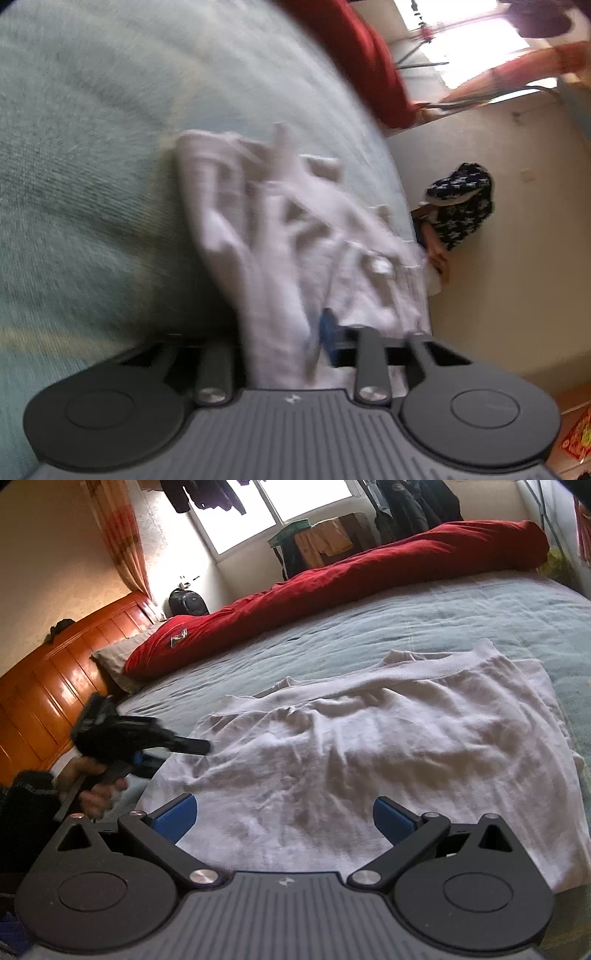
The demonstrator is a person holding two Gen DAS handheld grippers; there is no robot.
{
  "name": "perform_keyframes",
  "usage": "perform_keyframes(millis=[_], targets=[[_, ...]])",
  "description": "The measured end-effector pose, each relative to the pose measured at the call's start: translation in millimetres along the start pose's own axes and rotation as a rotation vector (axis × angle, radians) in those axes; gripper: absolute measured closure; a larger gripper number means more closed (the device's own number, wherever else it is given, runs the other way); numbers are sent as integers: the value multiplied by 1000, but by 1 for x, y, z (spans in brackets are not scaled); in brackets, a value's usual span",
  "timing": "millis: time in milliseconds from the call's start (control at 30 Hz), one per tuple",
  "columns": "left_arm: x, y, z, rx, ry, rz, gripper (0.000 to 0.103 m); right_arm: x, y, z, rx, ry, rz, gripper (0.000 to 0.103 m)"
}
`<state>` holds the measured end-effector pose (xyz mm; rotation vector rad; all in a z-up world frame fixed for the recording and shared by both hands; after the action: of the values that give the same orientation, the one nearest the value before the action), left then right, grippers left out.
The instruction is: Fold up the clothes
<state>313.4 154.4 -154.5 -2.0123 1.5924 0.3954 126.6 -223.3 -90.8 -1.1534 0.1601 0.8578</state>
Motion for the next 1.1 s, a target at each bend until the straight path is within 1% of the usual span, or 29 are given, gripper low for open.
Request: perform_keyframes(millis=[67, 167, 333, 400, 500, 667, 733, 833, 867, 967, 1067, 1100], targets=[[1, 1, 8, -13, 37, 2, 82, 1, 1, -1, 8, 6, 5, 0], [3, 7, 2, 51, 12, -16, 82, 4, 2, -6, 11, 18, 20, 0], [6, 10, -3, 95, -8, -26, 83, 14, 4, -11, 47, 18, 44, 0], [7, 11, -6, 107, -18, -27, 83, 17, 1, -10, 41, 14, 43, 0], [11, 12, -8, 116, -21, -32, 83, 19, -10, -3, 6, 11, 17, 0], [15, 11, -9, 127, -24, -39, 83, 33, -36, 17, -57, -31, -18, 0], [13, 12, -9, 130, -24, -41, 83, 44, -43, 23, -61, -51, -15, 0], [12, 12, -9, 138, -28, -44, 83, 67, -48, 32, -41, -76, 16, 0], [14, 13, -10, 138, -27, -46, 83, 75, -49, 35, -35, -74, 26, 0], [16, 13, -12, 144, -28, -50, 83, 96, -47, 36, -28, -7, 40, 0], [16, 13, -13, 150, -30, -52, 83, 111, -50, 29, -11, 47, 27, 0], [16, 13, -13, 152, -30, -52, 83, 115, -53, 26, -4, 53, 23, 0]])
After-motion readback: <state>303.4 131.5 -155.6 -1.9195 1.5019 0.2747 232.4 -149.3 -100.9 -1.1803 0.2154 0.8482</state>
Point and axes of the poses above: each gripper's, at about its wrist camera, not at the fingertips, and x roughly the way its jaws point, z to its left, y to its underside, the point moved 1 cm from there along x, roughly the way its jaws point
